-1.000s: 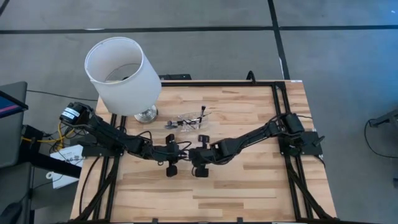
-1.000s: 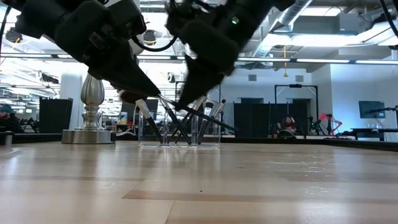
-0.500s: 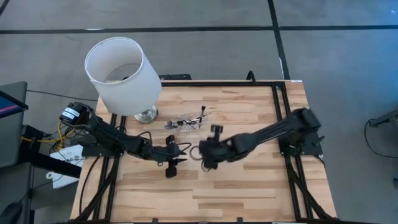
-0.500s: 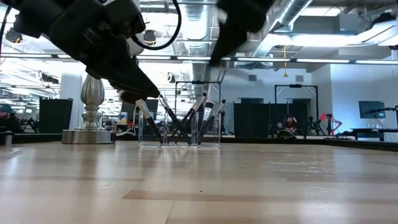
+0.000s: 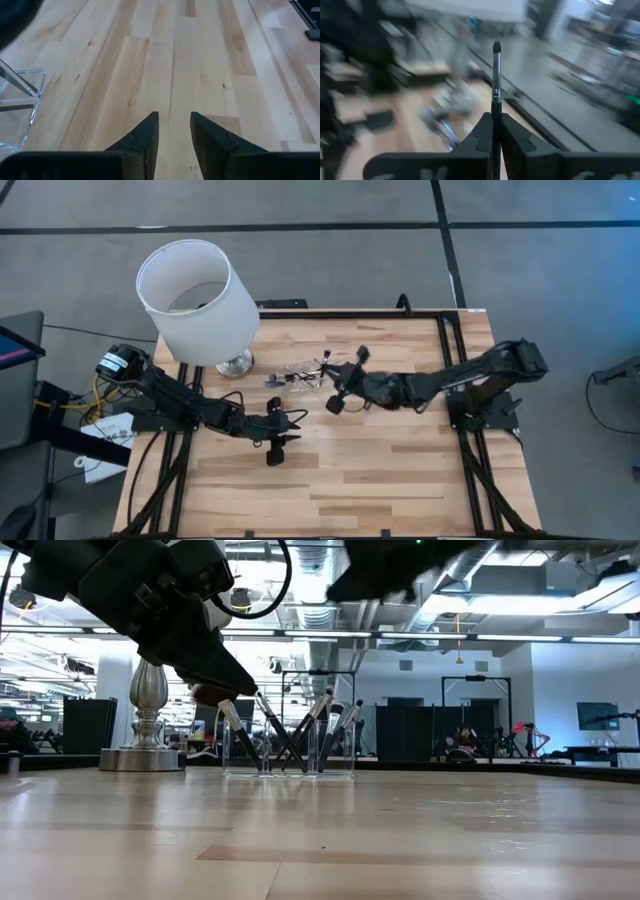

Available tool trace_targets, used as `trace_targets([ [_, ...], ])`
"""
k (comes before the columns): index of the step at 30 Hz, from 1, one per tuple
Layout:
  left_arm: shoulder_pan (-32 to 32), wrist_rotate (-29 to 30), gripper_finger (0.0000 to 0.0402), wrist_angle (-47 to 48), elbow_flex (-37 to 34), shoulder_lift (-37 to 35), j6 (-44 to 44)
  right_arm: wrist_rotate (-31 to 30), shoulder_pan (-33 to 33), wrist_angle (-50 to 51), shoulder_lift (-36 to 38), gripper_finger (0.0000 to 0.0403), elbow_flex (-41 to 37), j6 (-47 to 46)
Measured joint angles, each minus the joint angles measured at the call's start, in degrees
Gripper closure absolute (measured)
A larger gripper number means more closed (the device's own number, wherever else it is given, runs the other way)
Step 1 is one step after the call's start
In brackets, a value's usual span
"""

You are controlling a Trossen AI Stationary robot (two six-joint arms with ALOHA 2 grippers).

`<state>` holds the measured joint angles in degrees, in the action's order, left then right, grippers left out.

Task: Put items in baskets/containers
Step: Put the black eyeshadow brush into the transparent organizer

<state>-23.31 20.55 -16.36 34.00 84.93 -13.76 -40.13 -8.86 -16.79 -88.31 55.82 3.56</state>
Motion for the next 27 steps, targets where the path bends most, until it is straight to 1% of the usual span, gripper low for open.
trace_targets([
  [2,0.0,0.0,0.0293,0.0,0.0,0.0,0.0,7.5,3.3,-13.6,-2.1,0.0397,-5.3,2.1],
  [4,0.0,0.0,0.0294,0.0,0.0,0.0,0.0,9.2,6.3,-22.4,-4.8,0.0399,-8.8,3.3],
  [6,0.0,0.0,0.0294,0.0,0.0,0.0,0.0,10.0,8.6,-29.1,-6.9,0.04,-10.9,3.1],
  [7,0.0,0.0,0.0294,0.0,0.0,0.0,0.0,11.3,9.6,-32.4,-8.3,0.0399,-11.3,2.3],
  [9,0.0,0.0,0.0294,0.0,0.0,0.0,0.0,16.0,11.1,-37.1,-10.9,0.0397,-11.6,1.6],
  [11,0.0,0.0,0.0294,-0.2,0.0,0.0,0.0,19.4,12.1,-39.8,-13.7,0.0396,-11.3,1.4],
  [16,0.2,0.0,0.0294,-0.2,0.0,0.0,0.0,20.0,13.2,-40.1,-18.9,0.0396,-10.6,-2.5],
  [19,0.2,0.4,0.0294,-0.2,0.0,0.0,0.0,19.3,13.2,-40.3,-21.0,0.0395,-10.6,-4.0],
  [23,0.2,1.3,0.0294,-0.2,0.0,-0.1,0.7,16.7,13.0,-40.3,-22.4,0.0393,-10.6,-1.9],
  [27,0.2,1.3,0.0294,0.3,0.0,-1.1,1.5,14.4,13.0,-40.3,-22.6,0.0378,-10.6,-1.6],
])
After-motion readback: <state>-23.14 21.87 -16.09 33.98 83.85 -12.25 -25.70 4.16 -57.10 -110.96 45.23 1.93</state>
